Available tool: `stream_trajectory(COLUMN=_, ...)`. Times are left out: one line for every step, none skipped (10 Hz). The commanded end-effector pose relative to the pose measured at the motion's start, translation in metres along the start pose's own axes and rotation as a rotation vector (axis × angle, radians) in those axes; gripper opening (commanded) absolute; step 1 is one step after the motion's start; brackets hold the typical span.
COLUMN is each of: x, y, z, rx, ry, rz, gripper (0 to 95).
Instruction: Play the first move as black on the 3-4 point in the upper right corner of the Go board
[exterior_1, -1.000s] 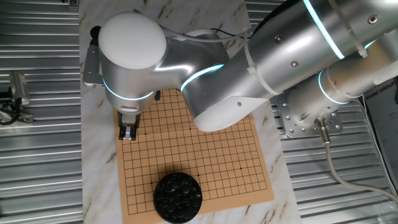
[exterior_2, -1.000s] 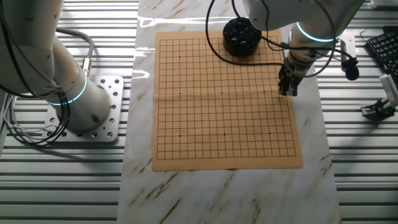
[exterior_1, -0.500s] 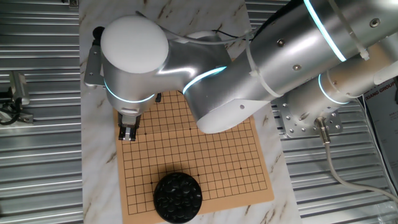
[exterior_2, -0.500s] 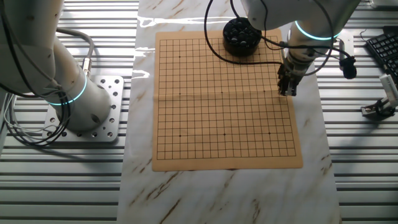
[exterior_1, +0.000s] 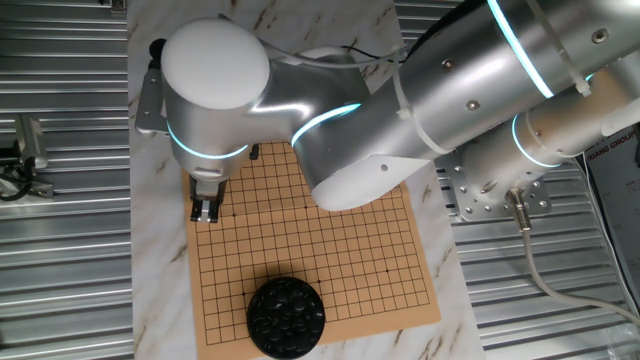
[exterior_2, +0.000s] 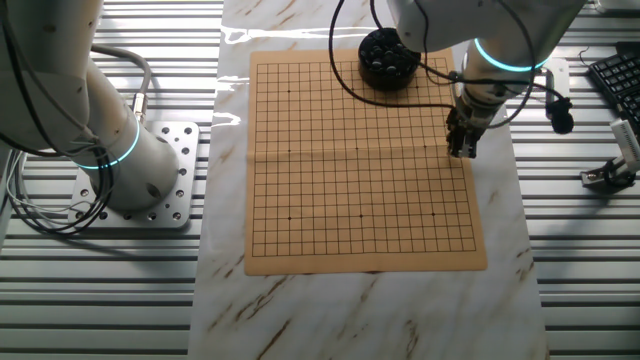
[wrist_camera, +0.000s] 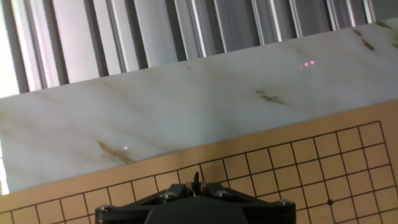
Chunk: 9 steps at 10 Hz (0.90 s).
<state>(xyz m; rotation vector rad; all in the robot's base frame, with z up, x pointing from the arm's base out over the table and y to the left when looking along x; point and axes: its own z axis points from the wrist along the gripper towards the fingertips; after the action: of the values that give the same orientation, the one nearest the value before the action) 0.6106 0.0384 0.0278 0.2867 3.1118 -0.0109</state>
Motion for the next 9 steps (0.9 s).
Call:
stream_trajectory(x=-0.001, y=-0.004, z=-0.001, rx=-0.004, ry=0.001, rz=-0.004, gripper=0.0)
stream_trajectory(x=0.0, y=-0.007, z=-0.001, rx=-0.006, ry=0.0, rz=-0.009, gripper=0.0)
stream_trajectory(x=0.0, y=-0.015, z=-0.002, rx=-0.009, ry=0.002, rz=-0.022, gripper=0.0)
stream_trajectory(x=0.0, y=-0.022, z=-0.005, rx=-0.016, ry=0.005, rz=-0.03, gripper=0.0)
stream_trajectory(x=0.001, y=-0.027, z=-0.008, rx=-0.019, ry=0.01, rz=-0.033, gripper=0.0)
stream_trajectory(x=0.001, y=-0.03, z=-0.01, rx=-0.02, ry=0.01, rz=-0.037, gripper=0.0)
stream_trajectory(x=0.002, y=-0.037, z=-0.012, rx=-0.028, ry=0.011, rz=-0.043, gripper=0.0)
stream_trajectory(x=0.003, y=-0.04, z=-0.011, rx=-0.038, ry=0.008, rz=-0.045, gripper=0.0)
stream_trajectory(x=0.004, y=-0.042, z=-0.01, rx=-0.036, ry=0.007, rz=-0.05, gripper=0.0)
